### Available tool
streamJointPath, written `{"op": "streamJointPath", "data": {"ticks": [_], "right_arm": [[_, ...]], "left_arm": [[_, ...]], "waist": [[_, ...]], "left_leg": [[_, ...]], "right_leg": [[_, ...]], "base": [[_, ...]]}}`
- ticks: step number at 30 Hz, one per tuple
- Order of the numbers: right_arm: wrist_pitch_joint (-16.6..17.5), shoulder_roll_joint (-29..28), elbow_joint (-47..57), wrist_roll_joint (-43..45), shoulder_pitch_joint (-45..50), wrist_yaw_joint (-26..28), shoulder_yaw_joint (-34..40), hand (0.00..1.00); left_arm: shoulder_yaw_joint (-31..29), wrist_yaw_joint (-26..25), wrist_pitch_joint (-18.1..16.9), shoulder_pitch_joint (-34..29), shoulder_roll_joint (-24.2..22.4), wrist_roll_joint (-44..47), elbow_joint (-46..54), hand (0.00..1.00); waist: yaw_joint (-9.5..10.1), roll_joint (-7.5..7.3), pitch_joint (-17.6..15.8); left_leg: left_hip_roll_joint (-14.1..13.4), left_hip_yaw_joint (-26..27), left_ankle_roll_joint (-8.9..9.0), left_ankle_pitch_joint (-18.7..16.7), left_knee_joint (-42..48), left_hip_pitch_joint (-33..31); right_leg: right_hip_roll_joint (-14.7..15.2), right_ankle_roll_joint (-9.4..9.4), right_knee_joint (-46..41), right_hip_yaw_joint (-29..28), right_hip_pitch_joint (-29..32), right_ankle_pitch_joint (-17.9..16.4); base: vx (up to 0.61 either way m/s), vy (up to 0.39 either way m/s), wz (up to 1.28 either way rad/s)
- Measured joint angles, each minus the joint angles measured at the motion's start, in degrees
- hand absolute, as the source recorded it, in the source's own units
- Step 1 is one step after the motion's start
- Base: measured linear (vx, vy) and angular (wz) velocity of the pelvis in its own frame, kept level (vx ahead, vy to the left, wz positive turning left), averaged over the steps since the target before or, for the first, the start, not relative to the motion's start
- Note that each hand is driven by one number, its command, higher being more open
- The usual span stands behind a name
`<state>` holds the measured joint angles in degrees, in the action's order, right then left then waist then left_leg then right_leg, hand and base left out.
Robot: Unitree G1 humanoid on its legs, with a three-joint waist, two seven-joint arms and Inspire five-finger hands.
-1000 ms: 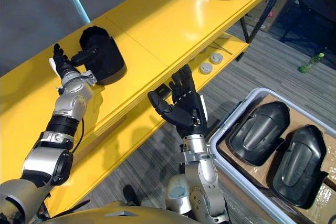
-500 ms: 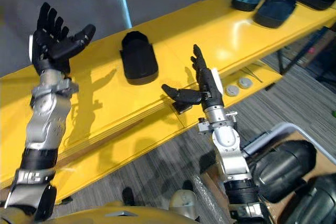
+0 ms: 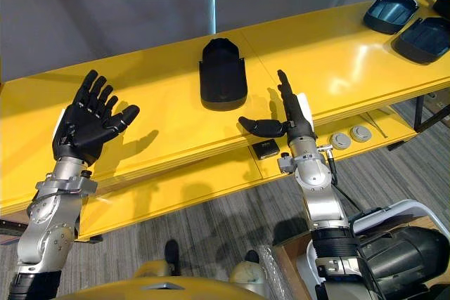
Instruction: Walk over and take three plastic housings, then place them on the shelf
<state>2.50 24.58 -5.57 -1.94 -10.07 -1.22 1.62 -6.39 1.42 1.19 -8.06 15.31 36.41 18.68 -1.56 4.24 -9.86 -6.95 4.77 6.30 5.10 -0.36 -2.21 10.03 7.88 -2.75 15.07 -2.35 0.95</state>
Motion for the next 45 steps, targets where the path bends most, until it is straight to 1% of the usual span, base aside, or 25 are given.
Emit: {"op": "streamJointPath", "data": {"ticks": [3, 5, 8, 9, 12, 14, 17, 22, 23, 28, 33, 35, 38, 41, 45], "right_arm": [[-1.15, 0.0, -1.61, -1.39, -0.78, -0.49, -0.05, 1.0], [-1.77, 0.0, -2.18, -2.19, -1.22, -1.03, -0.08, 1.0], [-3.35, -0.07, -3.5, -2.17, -2.12, -3.19, -0.24, 1.0], [-3.49, -0.18, -3.71, -2.16, -2.13, -4.46, -0.25, 1.0], [-3.56, -0.74, -3.84, -2.08, -2.44, -7.3, -0.38, 1.0], [-3.46, -2.17, -5.7, -2.06, -4.25, -9.74, -0.36, 1.0], [-3.36, -2.59, -6.02, -2.04, -4.98, -11.51, -0.25, 1.0], [-2.49, -3.0, -6.04, -1.57, -6.99, -11.64, -0.23, 1.0], [-1.78, -3.0, -6.04, -1.55, -7.43, -11.63, -0.25, 1.0], [-0.33, -3.0, -7.24, -1.54, -9.51, -11.61, -0.33, 1.0], [-0.34, -3.0, -9.32, -1.54, -10.31, -12.09, -0.5, 1.0], [-0.45, -3.0, -10.67, -1.54, -11.36, -13.48, -0.57, 1.0], [-0.48, -3.0, -10.67, -1.53, -11.78, -14.11, -0.58, 1.0], [-0.51, -3.0, -11.45, -1.51, -12.77, -13.99, -0.64, 1.0], [-0.5, -2.97, -14.43, -1.0, -14.73, -11.74, -1.08, 1.0]], "left_arm": [[-0.01, 0.16, -0.19, -1.22, -1.88, -0.01, -0.04, 1.0], [0.01, 0.3, -0.55, -1.47, -2.13, -0.02, -0.08, 1.0], [0.02, 0.62, -1.41, -1.48, -2.25, -0.01, -0.11, 1.0], [0.01, 0.62, -1.44, -1.55, -2.58, -0.01, -0.11, 1.0], [0.03, 0.62, -1.69, -2.23, -4.09, 0.0, -0.11, 1.0], [0.35, 0.59, -2.24, -3.8, -4.17, 0.05, -0.14, 1.0], [1.97, 0.6, -2.38, -3.86, -4.28, 1.23, -0.16, 1.0], [2.37, 0.68, -2.43, -3.87, -5.44, 1.73, -0.27, 1.0], [2.4, 0.77, -2.46, -3.87, -5.94, 1.74, -0.48, 1.0], [3.75, 0.99, -2.46, -3.93, -6.01, 1.82, -1.32, 1.0], [5.07, 3.33, -2.5, -3.89, -6.02, 6.31, -2.63, 1.0], [6.42, 4.14, -2.49, -3.89, -6.03, 8.43, -4.92, 1.0], [8.31, 4.16, -2.46, -3.89, -6.02, 8.56, -6.61, 1.0], [9.98, 4.65, -2.41, -3.86, -6.02, 8.6, -7.1, 1.0], [11.35, 5.44, -2.33, -3.62, -5.97, 8.95, -7.1, 1.0]], "waist": [[0.2, -0.04, -0.02], [0.37, -0.07, -0.04], [0.96, -0.09, -0.05], [1.31, -0.09, -0.05], [1.44, -0.11, -0.06], [1.38, -0.18, -0.11], [1.8, -0.21, -0.13], [1.91, -0.24, -0.15], [1.92, -0.24, -0.15], [2.24, -0.24, -0.15], [2.72, -0.23, -0.16], [2.73, -0.23, -0.21], [2.73, -0.26, -0.23], [2.69, -0.28, -0.3], [2.52, -0.3, -0.47]], "left_leg": [[-0.02, -0.35, 0.0, 0.63, -0.56, -0.47], [-0.04, -0.51, 0.0, 0.92, -0.98, -0.41], [-0.02, -0.52, -0.01, 0.93, -1.02, -0.39], [-0.02, -0.54, 0.0, 0.96, -1.1, -0.37], [0.08, -0.81, -0.05, 1.7, -2.27, 0.0], [0.13, -0.79, -0.02, 2.16, -3.3, 0.77], [0.21, -1.01, -0.01, 2.62, -4.0, 0.89], [0.23, -1.34, -0.12, 3.0, -4.17, 0.89], [0.23, -1.39, -0.14, 3.17, -4.33, 0.96], [0.23, -1.42, -0.16, 3.3, -4.41, 1.11], [0.24, -1.42, -0.16, 3.32, -4.44, 1.53], [0.24, -1.41, -0.13, 3.39, -4.46, 1.54], [0.24, -1.41, -0.09, 3.41, -4.46, 1.55], [0.23, -1.41, -0.1, 3.47, -4.45, 1.57], [0.22, -1.37, -0.1, 3.49, -4.44, 1.62]], "right_leg": [[-0.1, -0.2, 0.0, 0.33, 0.47, 0.15], [-0.14, -0.21, 0.0, 0.39, 0.51, 0.17], [-0.13, -0.22, -0.01, 0.38, 0.49, 0.17], [-0.13, -0.22, -0.01, 0.39, 0.49, 0.17], [-0.11, -0.22, -0.01, 0.66, 0.49, 0.17], [-0.09, -0.22, -0.04, 0.66, 0.26, 0.16], [-0.04, -0.22, -0.08, 0.93, 0.27, 0.16], [-0.03, -0.22, -0.23, 1.31, 0.24, 0.15], [-0.03, -0.23, -0.28, 1.37, 0.23, 0.15], [-0.01, -0.24, -0.42, 1.4, 0.18, 0.13], [0.12, -0.57, -1.18, 1.53, 0.13, -0.16], [0.13, -0.57, -1.21, 1.54, 0.14, -0.17], [0.13, -0.57, -1.24, 1.53, 0.14, -0.17], [0.12, -0.57, -1.27, 1.51, 0.15, -0.16], [0.12, -0.57, -1.31, 1.42, 0.15, -0.15]], "base": [[-0.02, -0.001, 0.06], [0.0, -0.002, 0.03], [0.0, 0.0, 0.0], [0.0, 0.0, 0.0], [0.0, -0.003, 0.05], [0.0, 0.0, 0.0], [-0.02, -0.003, 0.04], [-0.02, -0.009, 0.03], [0.0, 0.0, 0.0], [0.0, 0.0, 0.0], [0.0, 0.0, 0.0], [0.0, 0.0, 0.0], [0.0, 0.0, 0.0], [0.0, 0.0, 0.0], [0.0, 0.0, 0.0]]}}
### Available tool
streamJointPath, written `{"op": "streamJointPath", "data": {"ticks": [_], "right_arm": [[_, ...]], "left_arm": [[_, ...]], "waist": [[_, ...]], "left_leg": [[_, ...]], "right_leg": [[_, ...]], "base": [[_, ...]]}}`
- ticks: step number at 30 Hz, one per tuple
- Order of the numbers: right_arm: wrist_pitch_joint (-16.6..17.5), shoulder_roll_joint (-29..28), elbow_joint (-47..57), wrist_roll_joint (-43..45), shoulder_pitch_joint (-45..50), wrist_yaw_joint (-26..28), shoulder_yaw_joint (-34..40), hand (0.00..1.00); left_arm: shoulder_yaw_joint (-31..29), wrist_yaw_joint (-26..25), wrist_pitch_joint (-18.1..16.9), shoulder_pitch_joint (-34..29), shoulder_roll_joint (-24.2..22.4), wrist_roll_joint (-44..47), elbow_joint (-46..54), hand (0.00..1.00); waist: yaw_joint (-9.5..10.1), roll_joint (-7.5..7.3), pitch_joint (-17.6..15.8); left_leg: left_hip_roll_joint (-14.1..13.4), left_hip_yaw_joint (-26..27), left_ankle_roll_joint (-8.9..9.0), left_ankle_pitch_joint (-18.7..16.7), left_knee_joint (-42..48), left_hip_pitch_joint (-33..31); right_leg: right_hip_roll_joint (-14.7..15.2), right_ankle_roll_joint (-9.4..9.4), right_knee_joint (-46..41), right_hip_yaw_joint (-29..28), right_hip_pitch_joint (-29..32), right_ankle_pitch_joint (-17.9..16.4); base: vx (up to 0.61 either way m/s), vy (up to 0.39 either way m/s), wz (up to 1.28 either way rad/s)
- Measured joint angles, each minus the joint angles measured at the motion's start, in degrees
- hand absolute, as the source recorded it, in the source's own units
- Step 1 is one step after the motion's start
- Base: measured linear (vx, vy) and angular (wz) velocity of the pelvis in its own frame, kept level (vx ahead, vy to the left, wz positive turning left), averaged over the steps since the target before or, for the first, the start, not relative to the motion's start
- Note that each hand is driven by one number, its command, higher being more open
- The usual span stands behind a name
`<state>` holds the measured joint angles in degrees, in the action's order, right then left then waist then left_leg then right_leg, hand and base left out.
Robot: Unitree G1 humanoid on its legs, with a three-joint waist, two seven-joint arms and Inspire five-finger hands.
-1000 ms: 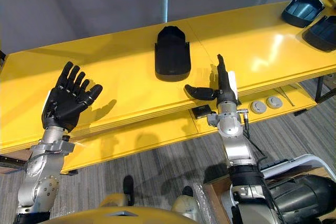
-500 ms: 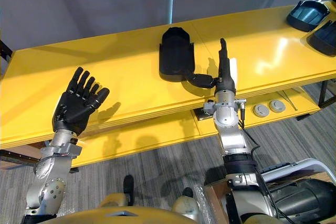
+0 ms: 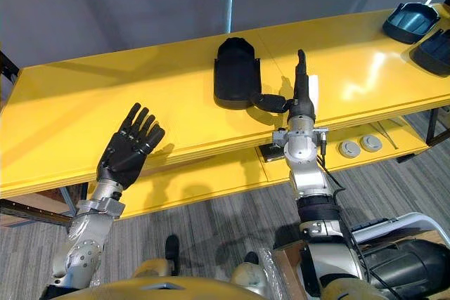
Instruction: Walk over and take three plastic housings, then place them on the shelf
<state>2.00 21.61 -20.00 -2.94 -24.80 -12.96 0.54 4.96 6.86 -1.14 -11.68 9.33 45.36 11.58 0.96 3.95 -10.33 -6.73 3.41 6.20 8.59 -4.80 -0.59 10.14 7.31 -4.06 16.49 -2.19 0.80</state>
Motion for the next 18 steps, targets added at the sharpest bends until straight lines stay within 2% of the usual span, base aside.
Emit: {"op": "streamJointPath", "data": {"ticks": [5, 12, 15, 18], "right_arm": [[0.0, 0.02, -0.61, -0.04, -1.08, 0.79, -0.24, 1.0], [0.08, 0.08, -4.22, -0.11, -5.5, -0.43, -1.8, 1.0], [2.68, 0.09, -4.16, -0.08, -5.62, -1.29, -1.8, 1.0], [4.79, 0.09, -2.89, -0.12, -5.58, -0.24, -1.86, 1.0]], "left_arm": [[2.02, 0.27, -0.03, 1.25, 0.95, 1.81, -0.9, 1.0], [5.45, 0.89, -0.81, 3.42, 2.03, 2.11, -3.72, 1.0], [5.38, 1.12, -3.78, 4.11, 2.0, 2.07, -1.61, 1.0], [5.16, 1.12, -5.34, 5.65, 1.96, 1.86, 1.28, 1.0]], "waist": [[0.28, 0.1, -1.21], [0.29, 0.11, -1.3], [0.25, 0.17, -1.41], [0.2, 0.41, -1.83]], "left_leg": [[-0.08, 0.03, 0.02, 0.01, -0.01, 0.01], [-0.2, 0.27, 0.03, -0.06, 0.0, -0.07], [-0.16, 0.27, 0.05, -0.11, 0.02, -0.12], [-0.16, 0.29, 0.1, -0.16, 0.03, -0.07]], "right_leg": [[-0.07, -0.01, -0.05, -0.32, -0.04, 0.02], [-0.2, -0.02, -0.01, -0.6, 0.12, 0.03], [-0.18, -0.03, -0.02, -0.59, 0.19, 0.02], [-0.18, -0.03, -0.1, -0.62, 0.18, 0.01]], "base": [[0.0, 0.0, 0.0], [0.0, 0.0, 0.0], [0.0, 0.0, 0.0], [0.0, 0.0, 0.0]]}}
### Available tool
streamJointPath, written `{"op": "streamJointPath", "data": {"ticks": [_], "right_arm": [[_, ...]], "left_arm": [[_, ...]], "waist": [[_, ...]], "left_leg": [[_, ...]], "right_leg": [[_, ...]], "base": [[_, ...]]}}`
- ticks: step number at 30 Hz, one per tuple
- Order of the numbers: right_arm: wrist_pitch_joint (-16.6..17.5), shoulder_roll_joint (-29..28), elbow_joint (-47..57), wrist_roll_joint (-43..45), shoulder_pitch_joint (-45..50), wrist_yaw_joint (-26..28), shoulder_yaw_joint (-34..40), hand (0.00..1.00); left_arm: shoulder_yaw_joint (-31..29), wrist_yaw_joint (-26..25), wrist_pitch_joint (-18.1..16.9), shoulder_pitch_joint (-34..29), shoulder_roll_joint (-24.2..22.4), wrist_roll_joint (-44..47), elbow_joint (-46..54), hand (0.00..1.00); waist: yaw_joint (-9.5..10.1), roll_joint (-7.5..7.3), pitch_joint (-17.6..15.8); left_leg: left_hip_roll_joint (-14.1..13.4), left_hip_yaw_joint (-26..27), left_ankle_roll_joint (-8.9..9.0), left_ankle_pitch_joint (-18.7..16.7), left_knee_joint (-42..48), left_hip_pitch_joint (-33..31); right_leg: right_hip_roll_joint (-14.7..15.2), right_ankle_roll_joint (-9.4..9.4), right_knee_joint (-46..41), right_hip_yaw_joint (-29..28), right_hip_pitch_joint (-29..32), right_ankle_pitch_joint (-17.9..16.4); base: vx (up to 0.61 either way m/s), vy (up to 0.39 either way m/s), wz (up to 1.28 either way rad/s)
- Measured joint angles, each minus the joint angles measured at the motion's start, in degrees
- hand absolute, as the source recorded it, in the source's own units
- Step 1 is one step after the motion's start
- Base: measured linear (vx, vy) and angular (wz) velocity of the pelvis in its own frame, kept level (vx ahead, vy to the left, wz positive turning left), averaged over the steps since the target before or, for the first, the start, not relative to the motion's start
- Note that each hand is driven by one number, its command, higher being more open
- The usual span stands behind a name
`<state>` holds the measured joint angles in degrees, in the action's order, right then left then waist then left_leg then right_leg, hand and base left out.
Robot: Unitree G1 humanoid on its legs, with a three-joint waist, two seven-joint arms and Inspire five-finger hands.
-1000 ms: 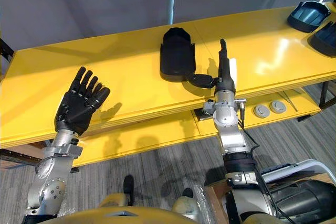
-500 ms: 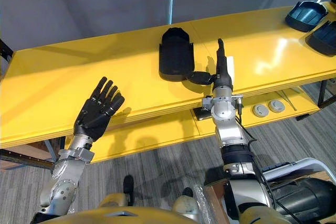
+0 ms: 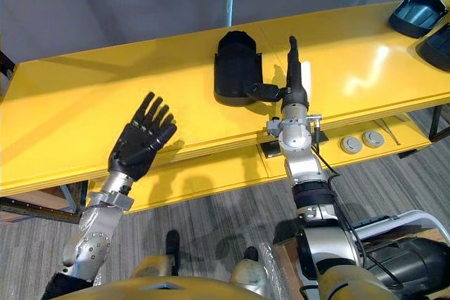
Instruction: Walk over and take three plastic housings, then place them on the shelf
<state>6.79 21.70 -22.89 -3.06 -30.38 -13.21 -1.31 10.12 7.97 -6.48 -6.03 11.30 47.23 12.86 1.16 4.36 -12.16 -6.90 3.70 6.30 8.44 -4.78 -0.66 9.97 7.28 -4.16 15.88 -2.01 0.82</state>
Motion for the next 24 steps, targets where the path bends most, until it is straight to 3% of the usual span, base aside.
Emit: {"op": "streamJointPath", "data": {"ticks": [9, 14, 24], "right_arm": [[9.79, 0.03, 14.37, -0.98, 5.81, 6.42, -0.12, 1.0], [10.5, 0.04, 15.98, -1.32, 10.31, 10.55, -0.2, 1.0], [9.51, 2.66, 15.98, -9.95, 13.72, 11.34, -2.03, 1.0]], "left_arm": [[-2.71, 0.47, -2.37, 1.66, 0.07, -2.9, 5.83, 1.0], [-4.07, 0.56, -2.37, 1.6, 0.13, -3.13, 5.85, 1.0], [-4.11, -1.03, -2.27, 1.44, 0.64, -5.13, 5.85, 1.0]], "waist": [[-0.86, 0.08, -0.8], [-1.34, 0.04, -0.82], [-1.56, -0.14, -0.92]], "left_leg": [[-0.17, 0.7, 0.36, -0.58, 0.01, 0.02], [-0.29, 0.86, 0.05, -0.82, 0.0, 0.07], [-0.67, 1.26, 0.14, -1.76, 2.03, -1.01]], "right_leg": [[0.01, -0.15, -0.6, -0.51, 0.7, -0.16], [-0.05, -0.15, -0.59, -0.51, 0.7, -0.16], [-0.26, -0.17, -0.68, -0.79, 1.2, -0.14]], "base": [[0.0, -0.001, -0.03], [0.0, 0.0, 0.0], [0.0, 0.0, 0.0]]}}
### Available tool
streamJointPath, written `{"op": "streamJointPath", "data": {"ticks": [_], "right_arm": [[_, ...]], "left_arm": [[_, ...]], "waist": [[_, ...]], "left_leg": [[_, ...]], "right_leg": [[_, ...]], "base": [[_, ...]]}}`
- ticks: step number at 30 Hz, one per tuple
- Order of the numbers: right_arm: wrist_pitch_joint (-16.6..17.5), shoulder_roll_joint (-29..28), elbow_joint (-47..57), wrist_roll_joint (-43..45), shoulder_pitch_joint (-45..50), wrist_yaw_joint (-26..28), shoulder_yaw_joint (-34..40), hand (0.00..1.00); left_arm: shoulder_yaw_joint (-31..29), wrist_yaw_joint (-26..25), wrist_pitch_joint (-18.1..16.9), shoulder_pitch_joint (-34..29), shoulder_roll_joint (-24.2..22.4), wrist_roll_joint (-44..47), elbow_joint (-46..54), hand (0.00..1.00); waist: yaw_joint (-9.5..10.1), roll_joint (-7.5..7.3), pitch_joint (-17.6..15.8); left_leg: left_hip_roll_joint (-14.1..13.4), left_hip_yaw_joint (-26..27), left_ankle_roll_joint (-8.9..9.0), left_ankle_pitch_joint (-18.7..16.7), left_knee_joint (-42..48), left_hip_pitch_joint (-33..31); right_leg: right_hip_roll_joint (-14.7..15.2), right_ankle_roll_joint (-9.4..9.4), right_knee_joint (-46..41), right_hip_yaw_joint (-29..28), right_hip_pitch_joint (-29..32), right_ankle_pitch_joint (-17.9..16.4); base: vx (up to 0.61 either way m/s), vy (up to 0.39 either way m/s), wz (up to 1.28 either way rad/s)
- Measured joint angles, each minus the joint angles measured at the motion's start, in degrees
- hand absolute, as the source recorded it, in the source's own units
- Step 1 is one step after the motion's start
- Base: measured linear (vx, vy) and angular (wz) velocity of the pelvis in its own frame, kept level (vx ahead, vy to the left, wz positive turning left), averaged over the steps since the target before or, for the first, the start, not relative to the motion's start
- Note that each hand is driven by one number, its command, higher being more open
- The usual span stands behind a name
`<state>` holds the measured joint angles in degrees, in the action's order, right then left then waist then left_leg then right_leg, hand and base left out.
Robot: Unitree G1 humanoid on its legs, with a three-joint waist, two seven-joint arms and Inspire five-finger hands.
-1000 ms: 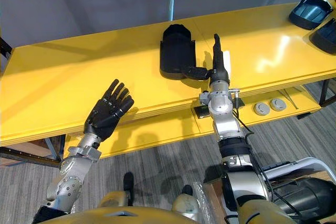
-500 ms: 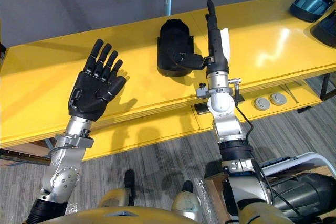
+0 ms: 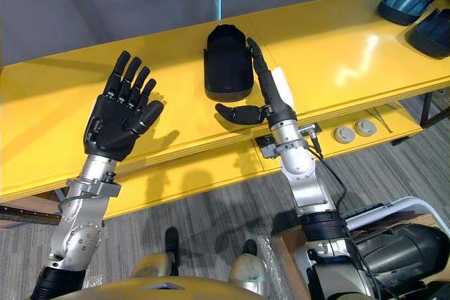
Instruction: Walk over and take three plastic housings, then place them on the shelf
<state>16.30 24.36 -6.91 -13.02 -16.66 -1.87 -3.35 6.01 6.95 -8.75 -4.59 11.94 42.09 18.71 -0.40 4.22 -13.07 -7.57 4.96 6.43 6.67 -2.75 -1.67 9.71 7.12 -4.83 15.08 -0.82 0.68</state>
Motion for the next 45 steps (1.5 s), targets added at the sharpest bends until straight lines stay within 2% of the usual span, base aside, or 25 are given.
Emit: {"op": "streamJointPath", "data": {"ticks": [4, 7, 11, 17, 20, 26, 35, 45], "right_arm": [[-2.62, 0.69, -0.01, -2.52, 0.46, -2.68, -0.6, 1.0], [-5.33, 0.62, -0.23, -2.6, 0.75, -7.19, -0.59, 1.0], [-6.9, 0.38, -2.98, -7.35, 0.69, -12.59, -0.66, 1.0], [-9.83, -1.46, -9.47, -8.62, -1.88, -19.68, -0.71, 1.0], [-9.98, -2.05, -13.01, -8.43, -6.49, -21.82, -0.68, 1.0], [-9.95, -2.14, -15.97, -5.68, -11.32, -22.71, -0.8, 1.0], [-8.21, -1.49, -19.66, 0.29, -17.68, -23.7, -0.49, 1.0], [-8.21, -1.45, -20.38, 0.78, -22.27, -26.26, -0.46, 1.0]], "left_arm": [[0.48, -1.65, 0.01, 0.0, 0.43, 0.0, 0.0, 1.0], [2.13, -1.93, 0.16, 0.0, 1.61, 0.0, -0.03, 1.0], [3.46, -3.21, 0.34, 0.02, 1.85, -0.34, -0.15, 1.0], [3.47, -3.8, 0.39, 0.26, 1.83, -0.49, -0.61, 1.0], [3.53, -3.79, 0.58, 1.67, 1.52, -0.48, -0.63, 1.0], [3.39, -3.79, 1.77, 2.89, 1.44, -0.48, -0.65, 1.0], [2.72, -3.48, 2.35, 6.72, 1.45, 0.2, -2.1, 1.0], [4.47, -3.32, 2.44, 9.69, 1.52, 0.27, -6.94, 1.0]], "waist": [[-0.01, -0.19, -0.12], [0.02, -0.34, -0.19], [0.05, -0.59, -0.35], [0.11, -0.59, -0.64], [0.25, -0.3, -1.59], [0.3, 0.16, -3.51], [0.42, 0.91, -6.43], [1.27, 1.68, -7.41]], "left_leg": [[0.0, 0.04, 0.06, -0.5, 0.71, -0.4], [0.01, 0.07, 0.03, -0.54, 1.0, -1.25], [0.07, 0.13, 0.01, -0.58, 1.84, -1.66], [0.07, 0.06, 0.07, -0.82, 2.57, -1.98], [-0.04, -0.11, 0.25, -0.82, 3.36, -3.36], [-0.02, -0.56, 0.08, -0.53, 4.18, -4.49], [-0.06, -1.65, -0.24, 0.52, 4.44, -7.0], [-0.13, -1.26, -0.3, 0.91, 4.53, -9.01]], "right_leg": [[0.02, 0.0, 0.04, -0.13, 0.02, 0.0], [0.06, -0.01, -0.02, -0.37, 0.78, 0.01], [0.07, -0.01, -0.08, -0.5, 0.85, 0.02], [0.06, -0.06, -0.27, -0.56, 0.95, -0.03], [0.08, -0.39, -1.74, -0.8, 2.77, -0.25], [0.2, -0.48, -2.84, -0.52, 3.8, -0.3], [0.31, -0.8, -4.44, -0.01, 6.3, -0.53], [0.42, -1.26, -6.15, -0.74, 9.34, -0.85]], "base": [[0.0, 0.0, 0.0], [0.0, 0.0, 0.0], [0.0, 0.001, -0.02], [-0.01, 0.001, 0.0], [-0.07, 0.005, 0.0], [-0.05, 0.005, 0.03], [-0.04, 0.003, 0.05], [-0.01, 0.001, -0.02]]}}
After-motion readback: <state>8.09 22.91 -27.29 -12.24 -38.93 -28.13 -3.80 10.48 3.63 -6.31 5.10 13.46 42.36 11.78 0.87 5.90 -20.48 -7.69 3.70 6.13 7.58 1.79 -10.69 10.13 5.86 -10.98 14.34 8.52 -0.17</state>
